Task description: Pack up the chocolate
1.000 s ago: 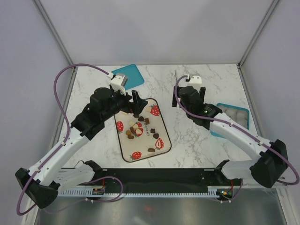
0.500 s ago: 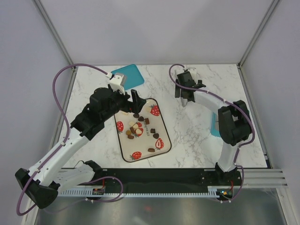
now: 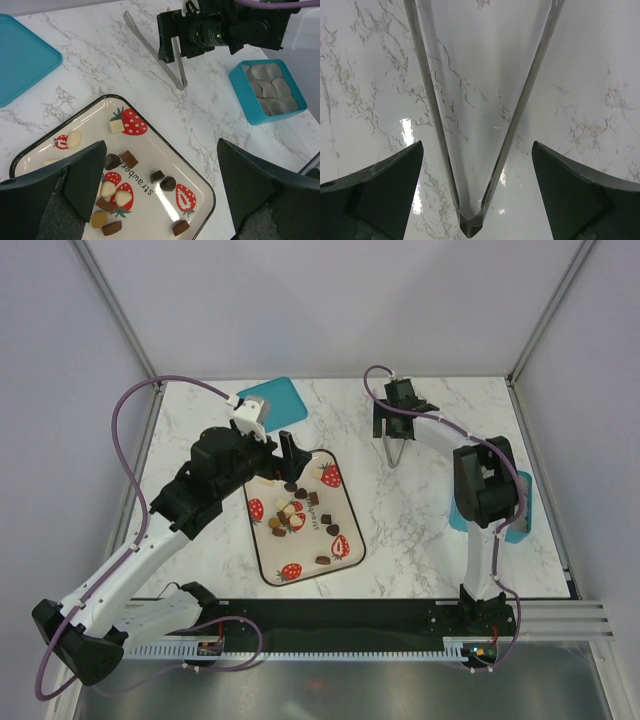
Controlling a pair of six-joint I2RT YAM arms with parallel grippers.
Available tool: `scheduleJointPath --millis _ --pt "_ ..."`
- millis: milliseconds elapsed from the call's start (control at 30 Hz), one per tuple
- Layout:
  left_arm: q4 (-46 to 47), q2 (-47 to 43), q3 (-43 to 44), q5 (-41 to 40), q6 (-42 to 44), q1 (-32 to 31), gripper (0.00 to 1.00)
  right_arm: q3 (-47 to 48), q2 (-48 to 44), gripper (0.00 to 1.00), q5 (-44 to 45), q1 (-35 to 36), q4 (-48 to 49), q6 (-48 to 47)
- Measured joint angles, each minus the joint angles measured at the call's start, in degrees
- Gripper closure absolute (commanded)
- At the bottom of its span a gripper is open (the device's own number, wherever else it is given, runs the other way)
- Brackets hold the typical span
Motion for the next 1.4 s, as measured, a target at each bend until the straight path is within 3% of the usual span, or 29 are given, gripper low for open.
scheduleJointPath --millis 767,1200,1400 --pt "-0.02 -0.37 0.00 0.00 0.63 0.00 0.00 11.78 12.94 0.02 1.79 -0.74 1.44 1.40" --pt "-0.02 -0.81 0.00 -0.02 0.68 0.00 0.00 10.95 13.44 0.04 -1.36 -2.03 5.68 1.53" --pt "-0.02 -1.22 0.00 -0.02 0.70 0.00 0.00 10.95 13.44 0.12 -1.81 -2.32 5.79 0.72"
